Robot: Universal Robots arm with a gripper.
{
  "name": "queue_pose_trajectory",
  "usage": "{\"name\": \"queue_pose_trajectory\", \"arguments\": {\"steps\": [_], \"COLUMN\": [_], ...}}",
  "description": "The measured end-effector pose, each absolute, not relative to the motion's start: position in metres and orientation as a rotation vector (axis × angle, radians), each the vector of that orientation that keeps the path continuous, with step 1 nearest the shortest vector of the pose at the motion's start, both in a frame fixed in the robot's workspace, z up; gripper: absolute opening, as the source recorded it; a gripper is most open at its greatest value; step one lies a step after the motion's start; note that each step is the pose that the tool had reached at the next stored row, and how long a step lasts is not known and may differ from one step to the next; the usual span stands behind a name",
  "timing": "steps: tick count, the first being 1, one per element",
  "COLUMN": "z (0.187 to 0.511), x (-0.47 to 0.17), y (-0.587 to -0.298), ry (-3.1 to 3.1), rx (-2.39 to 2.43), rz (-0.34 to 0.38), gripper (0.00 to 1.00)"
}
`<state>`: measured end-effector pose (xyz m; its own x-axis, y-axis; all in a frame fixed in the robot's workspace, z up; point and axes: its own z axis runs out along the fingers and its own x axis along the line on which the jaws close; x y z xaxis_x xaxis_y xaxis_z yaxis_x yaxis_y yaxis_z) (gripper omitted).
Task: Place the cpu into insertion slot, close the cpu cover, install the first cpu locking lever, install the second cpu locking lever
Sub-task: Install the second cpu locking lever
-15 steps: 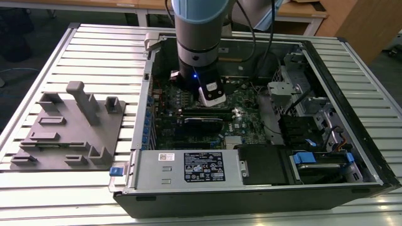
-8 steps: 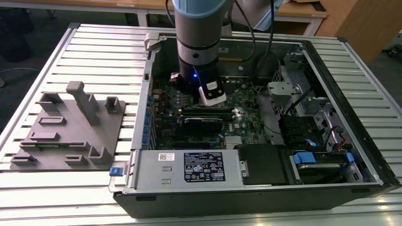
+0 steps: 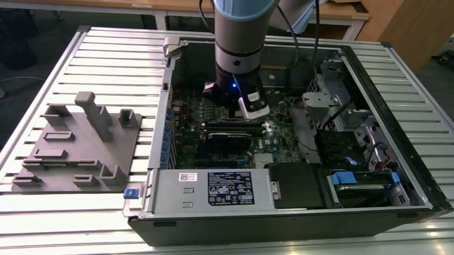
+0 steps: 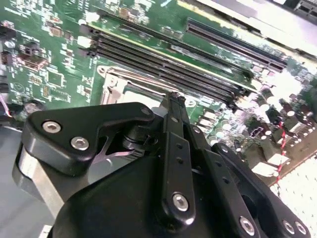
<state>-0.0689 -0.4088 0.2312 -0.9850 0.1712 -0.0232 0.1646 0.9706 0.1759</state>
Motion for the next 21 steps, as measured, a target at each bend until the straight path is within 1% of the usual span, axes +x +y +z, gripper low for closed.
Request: {"name": "queue_pose_trajectory", "arguments": {"steps": [5,10,21], "z": [0.231,0.230,0.229], "x": [-0.067,-0.066,-0.052], "y": [-0.396,-0.383,-0.366], "ry": [3.081,3.082,3.082], "rx": [0.262,0.261,0.260], "rz": [0.239,0.191,0.174], "gripper": [0.11,0.11,0.11]}}
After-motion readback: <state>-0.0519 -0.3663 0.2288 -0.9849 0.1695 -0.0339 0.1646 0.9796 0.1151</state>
